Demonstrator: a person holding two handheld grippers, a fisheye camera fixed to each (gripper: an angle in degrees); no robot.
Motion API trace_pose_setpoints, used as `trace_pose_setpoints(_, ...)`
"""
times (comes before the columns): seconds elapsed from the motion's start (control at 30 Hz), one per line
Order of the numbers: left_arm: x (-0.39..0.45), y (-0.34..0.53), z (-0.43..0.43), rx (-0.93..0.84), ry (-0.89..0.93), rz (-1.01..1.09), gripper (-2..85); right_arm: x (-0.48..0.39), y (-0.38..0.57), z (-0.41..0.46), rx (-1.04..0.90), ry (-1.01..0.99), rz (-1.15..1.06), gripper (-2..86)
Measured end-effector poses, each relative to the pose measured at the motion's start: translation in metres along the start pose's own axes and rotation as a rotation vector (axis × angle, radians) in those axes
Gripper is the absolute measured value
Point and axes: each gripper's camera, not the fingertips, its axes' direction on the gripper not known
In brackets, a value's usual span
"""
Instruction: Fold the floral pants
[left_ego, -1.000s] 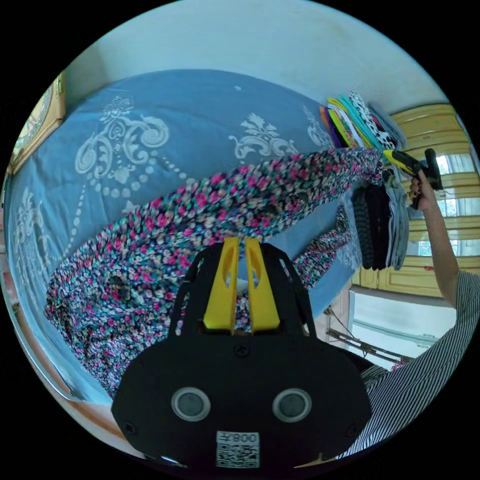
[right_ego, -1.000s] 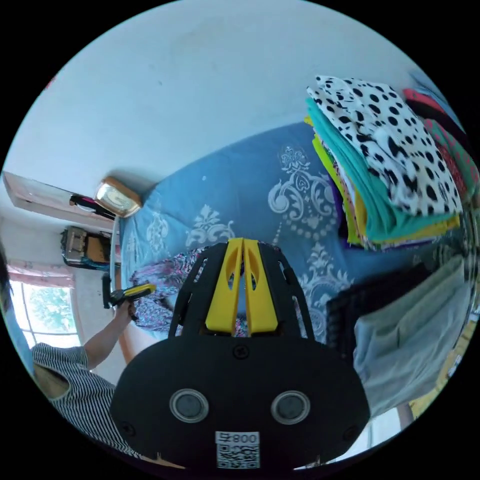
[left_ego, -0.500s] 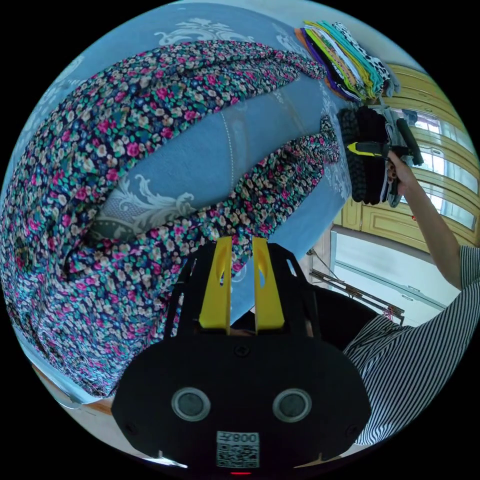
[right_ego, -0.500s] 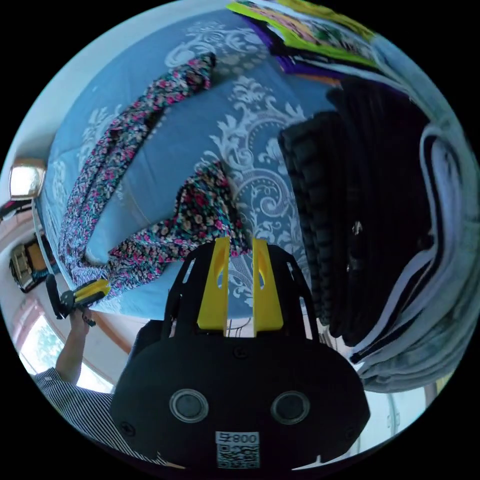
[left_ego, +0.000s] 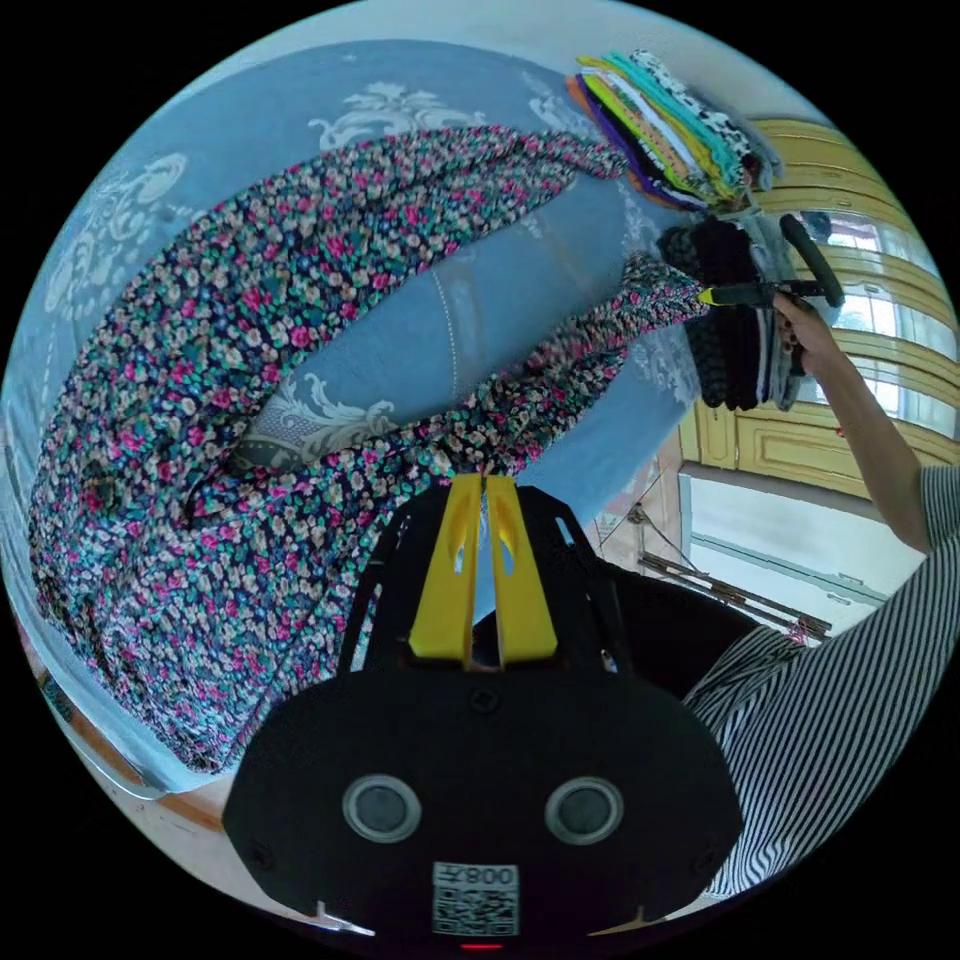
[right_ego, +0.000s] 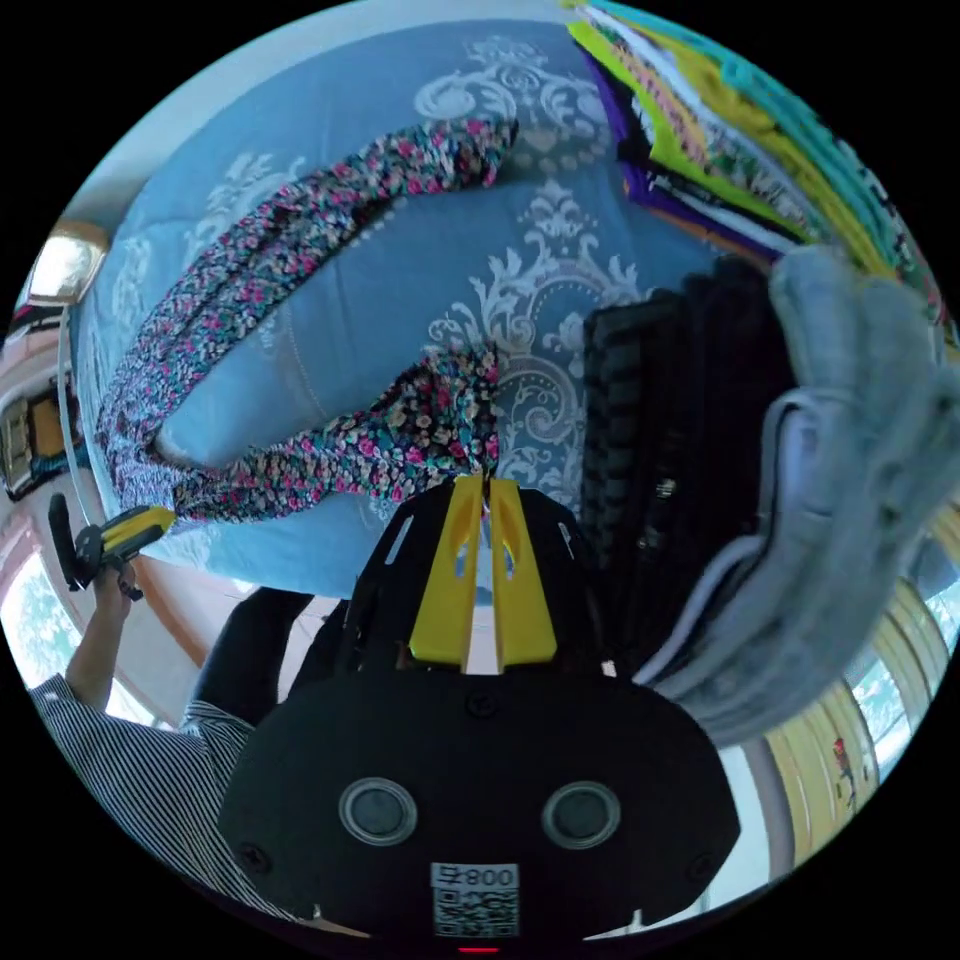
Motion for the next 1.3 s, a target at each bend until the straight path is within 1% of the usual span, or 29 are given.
trace_pose_setpoints(0.1, 0.012, 0.016, -0.016, 0.032, 0.008, 0.039, 1.0, -0.011, 0.018, -0.047, 0.043, 0.101, -0.050, 0.9)
trace_pose_setpoints(0.2, 0.023, 0.028, -0.009, 0.003, 0.045, 0.063, 0.9, -0.021, 0.033, -0.068, 0.046, 0.137, -0.075, 0.8)
trace_pose_setpoints(0.27, 0.026, 0.034, 0.009, -0.039, 0.077, 0.059, 0.8, -0.026, 0.037, -0.054, -0.009, 0.170, -0.082, 0.8)
trace_pose_setpoints(0.37, 0.031, 0.042, 0.051, -0.161, 0.064, 0.061, 0.8, -0.031, 0.043, 0.006, -0.157, 0.239, -0.084, 0.8)
trace_pose_setpoints(0.43, 0.033, 0.052, 0.079, -0.267, 0.092, 0.058, 0.9, -0.034, 0.052, 0.059, -0.305, 0.245, -0.081, 0.9)
trace_pose_setpoints(0.57, 0.031, 0.070, 0.083, -0.297, 0.145, 0.040, 1.4, -0.035, 0.076, 0.110, -0.427, 0.279, -0.074, 1.4)
trace_pose_setpoints(0.67, 0.025, 0.078, 0.068, -0.267, 0.163, 0.025, 1.9, -0.019, 0.089, 0.127, -0.453, 0.197, 0.003, 2.4)
trace_pose_setpoints(0.73, 0.017, 0.078, 0.051, -0.214, 0.157, 0.001, 2.4, -0.008, 0.092, 0.125, -0.426, 0.158, 0.063, 3.7)
trace_pose_setpoints(0.87, 0.004, 0.070, 0.020, -0.097, 0.120, -0.020, 3.5, -0.006, 0.099, 0.111, -0.367, 0.188, 0.078, 5.5)
trace_pose_setpoints(1.0, -0.009, 0.053, -0.003, -0.011, 0.016, -0.019, 5.1, -0.011, 0.107, 0.076, -0.212, 0.148, 0.103, 6.1)
trace_pose_setpoints(1.1, -0.015, 0.042, -0.009, 0.002, -0.093, 0.008, 5.6, -0.018, 0.106, 0.062, -0.113, 0.155, 0.097, 7.0)
trace_pose_setpoints(1.17, -0.018, 0.036, -0.010, -0.003, -0.168, 0.016, 5.5, -0.019, 0.099, 0.068, -0.089, 0.136, 0.096, 7.8)
trace_pose_setpoints(1.3, -0.023, 0.029, 0.003, -0.076, -0.265, 0.038, 4.1, -0.002, 0.088, 0.109, -0.117, -0.023, 0.195, 8.5)
